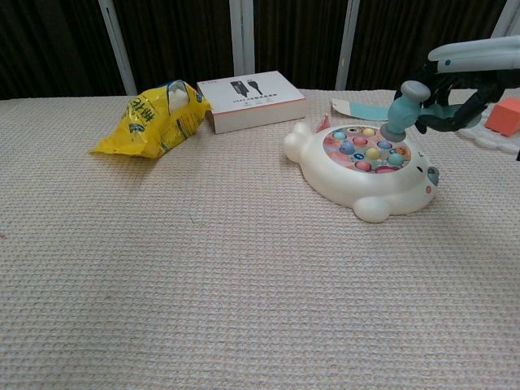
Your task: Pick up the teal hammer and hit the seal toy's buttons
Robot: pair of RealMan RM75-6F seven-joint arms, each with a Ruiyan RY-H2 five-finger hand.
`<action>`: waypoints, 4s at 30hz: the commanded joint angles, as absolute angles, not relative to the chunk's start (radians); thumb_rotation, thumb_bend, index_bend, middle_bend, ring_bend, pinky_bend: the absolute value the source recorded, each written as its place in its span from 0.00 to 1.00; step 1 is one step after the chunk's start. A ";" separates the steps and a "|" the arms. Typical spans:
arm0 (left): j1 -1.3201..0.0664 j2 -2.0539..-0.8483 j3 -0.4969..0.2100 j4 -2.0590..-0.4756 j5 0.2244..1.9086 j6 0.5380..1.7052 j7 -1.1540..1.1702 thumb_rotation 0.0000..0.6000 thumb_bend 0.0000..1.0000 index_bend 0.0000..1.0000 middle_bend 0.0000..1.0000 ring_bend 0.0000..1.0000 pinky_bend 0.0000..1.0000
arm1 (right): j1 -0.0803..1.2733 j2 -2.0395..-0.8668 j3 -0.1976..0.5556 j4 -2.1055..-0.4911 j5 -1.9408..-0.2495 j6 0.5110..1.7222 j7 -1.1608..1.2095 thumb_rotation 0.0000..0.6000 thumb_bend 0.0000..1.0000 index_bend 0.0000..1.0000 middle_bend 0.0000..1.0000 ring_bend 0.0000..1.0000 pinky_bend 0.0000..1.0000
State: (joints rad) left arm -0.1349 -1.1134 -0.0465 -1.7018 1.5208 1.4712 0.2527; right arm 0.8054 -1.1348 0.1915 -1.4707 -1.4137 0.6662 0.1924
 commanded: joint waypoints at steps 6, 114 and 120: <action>-0.138 -1.115 -0.046 -1.700 1.511 1.460 0.251 1.00 0.09 0.12 0.14 0.01 0.02 | 0.932 -1.163 0.203 -1.409 -1.262 0.473 0.068 1.00 0.84 0.83 0.77 0.64 0.47; -0.124 -1.123 -0.029 -1.719 1.505 1.469 0.270 1.00 0.09 0.11 0.13 0.01 0.02 | 0.729 -1.286 -0.011 -1.073 -1.380 0.601 0.367 1.00 0.81 0.49 0.55 0.35 0.28; -0.121 -1.121 -0.028 -1.720 1.506 1.471 0.268 1.00 0.09 0.11 0.12 0.01 0.02 | 0.725 -1.296 -0.012 -1.053 -1.390 0.590 0.389 1.00 0.70 0.31 0.41 0.23 0.18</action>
